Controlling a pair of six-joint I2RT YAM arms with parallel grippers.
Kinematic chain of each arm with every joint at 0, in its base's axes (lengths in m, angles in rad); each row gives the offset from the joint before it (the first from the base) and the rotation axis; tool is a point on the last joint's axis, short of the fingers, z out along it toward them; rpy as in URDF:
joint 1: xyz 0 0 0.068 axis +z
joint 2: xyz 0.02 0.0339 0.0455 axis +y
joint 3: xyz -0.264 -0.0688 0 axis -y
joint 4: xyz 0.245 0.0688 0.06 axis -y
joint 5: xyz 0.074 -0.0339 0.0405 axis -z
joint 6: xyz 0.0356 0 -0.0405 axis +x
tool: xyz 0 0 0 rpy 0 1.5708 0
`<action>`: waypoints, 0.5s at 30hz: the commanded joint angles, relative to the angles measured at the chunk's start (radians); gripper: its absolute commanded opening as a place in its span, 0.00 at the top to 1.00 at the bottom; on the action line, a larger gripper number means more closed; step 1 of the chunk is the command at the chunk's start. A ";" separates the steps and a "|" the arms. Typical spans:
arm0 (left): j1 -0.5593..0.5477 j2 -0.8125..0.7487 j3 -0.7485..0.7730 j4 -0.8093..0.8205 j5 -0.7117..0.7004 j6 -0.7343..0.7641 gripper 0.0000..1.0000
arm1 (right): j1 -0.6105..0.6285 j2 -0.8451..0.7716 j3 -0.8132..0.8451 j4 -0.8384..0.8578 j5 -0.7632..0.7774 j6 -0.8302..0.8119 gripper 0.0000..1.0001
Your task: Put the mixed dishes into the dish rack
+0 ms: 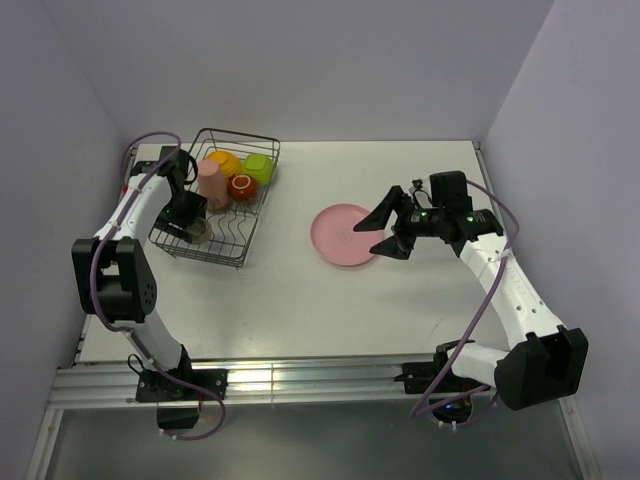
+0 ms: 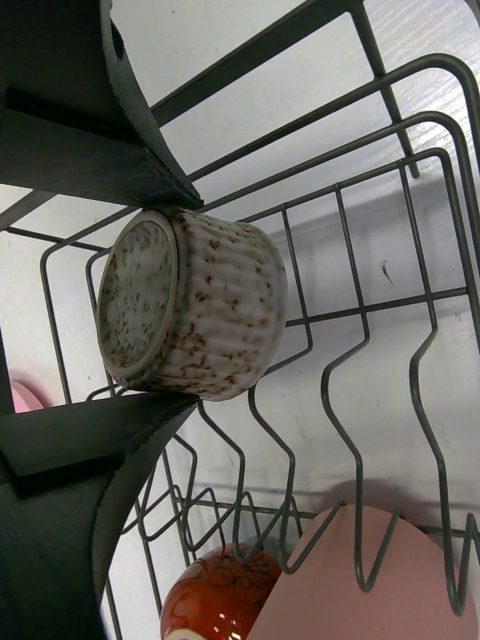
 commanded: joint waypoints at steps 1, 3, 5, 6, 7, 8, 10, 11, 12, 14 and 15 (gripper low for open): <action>0.008 -0.001 -0.013 0.005 -0.009 -0.013 1.00 | -0.013 -0.032 -0.015 -0.020 -0.002 -0.025 0.17; 0.013 -0.006 -0.031 0.022 -0.004 -0.011 1.00 | -0.015 -0.032 -0.016 -0.020 -0.004 -0.026 0.17; 0.022 -0.006 -0.056 0.039 0.012 -0.008 1.00 | -0.020 -0.030 -0.018 -0.020 -0.002 -0.028 0.17; 0.025 -0.003 -0.064 0.045 0.025 -0.004 1.00 | -0.021 -0.030 -0.018 -0.021 -0.002 -0.029 0.17; 0.027 0.002 -0.074 0.048 0.032 -0.001 1.00 | -0.023 -0.027 -0.018 -0.021 -0.002 -0.029 0.17; 0.028 0.005 -0.077 0.046 0.035 -0.001 1.00 | -0.023 -0.027 -0.019 -0.024 -0.002 -0.032 0.17; 0.028 0.010 -0.082 0.046 0.032 -0.002 1.00 | -0.024 -0.027 -0.019 -0.026 -0.004 -0.034 0.17; 0.028 0.013 -0.084 0.049 0.032 0.001 1.00 | -0.026 -0.027 -0.021 -0.026 -0.002 -0.037 0.17; 0.028 0.014 -0.084 0.052 0.034 0.007 1.00 | -0.027 -0.027 -0.024 -0.026 -0.002 -0.037 0.17; 0.028 0.031 -0.074 0.049 0.034 0.009 1.00 | -0.030 -0.027 -0.024 -0.032 -0.004 -0.046 0.17; 0.028 0.037 -0.068 0.048 0.042 0.010 1.00 | -0.032 -0.025 -0.026 -0.035 -0.004 -0.049 0.17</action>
